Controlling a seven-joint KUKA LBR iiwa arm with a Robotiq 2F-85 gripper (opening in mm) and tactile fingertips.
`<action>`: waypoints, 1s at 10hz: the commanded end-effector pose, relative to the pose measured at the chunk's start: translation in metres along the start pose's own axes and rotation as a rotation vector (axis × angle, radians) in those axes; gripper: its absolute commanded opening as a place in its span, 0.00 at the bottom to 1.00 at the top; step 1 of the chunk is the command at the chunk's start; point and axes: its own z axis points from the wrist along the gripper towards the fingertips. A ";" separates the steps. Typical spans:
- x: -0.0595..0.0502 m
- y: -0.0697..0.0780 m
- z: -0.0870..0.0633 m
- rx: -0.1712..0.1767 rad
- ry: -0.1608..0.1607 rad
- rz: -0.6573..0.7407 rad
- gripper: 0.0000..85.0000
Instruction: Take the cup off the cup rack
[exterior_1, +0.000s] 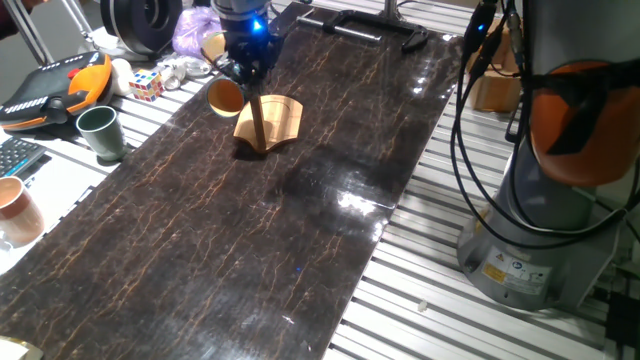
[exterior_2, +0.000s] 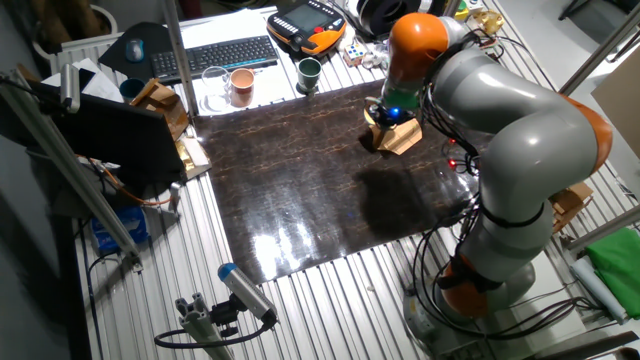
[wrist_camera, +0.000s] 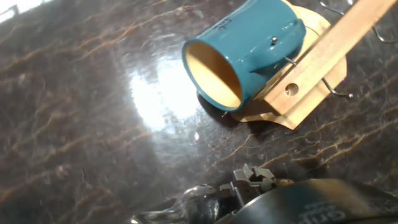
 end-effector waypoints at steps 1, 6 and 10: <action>-0.002 0.003 0.002 0.007 -0.001 0.032 0.01; -0.013 0.020 0.016 0.044 -0.023 0.201 0.01; -0.018 0.027 0.024 0.065 -0.050 0.280 0.01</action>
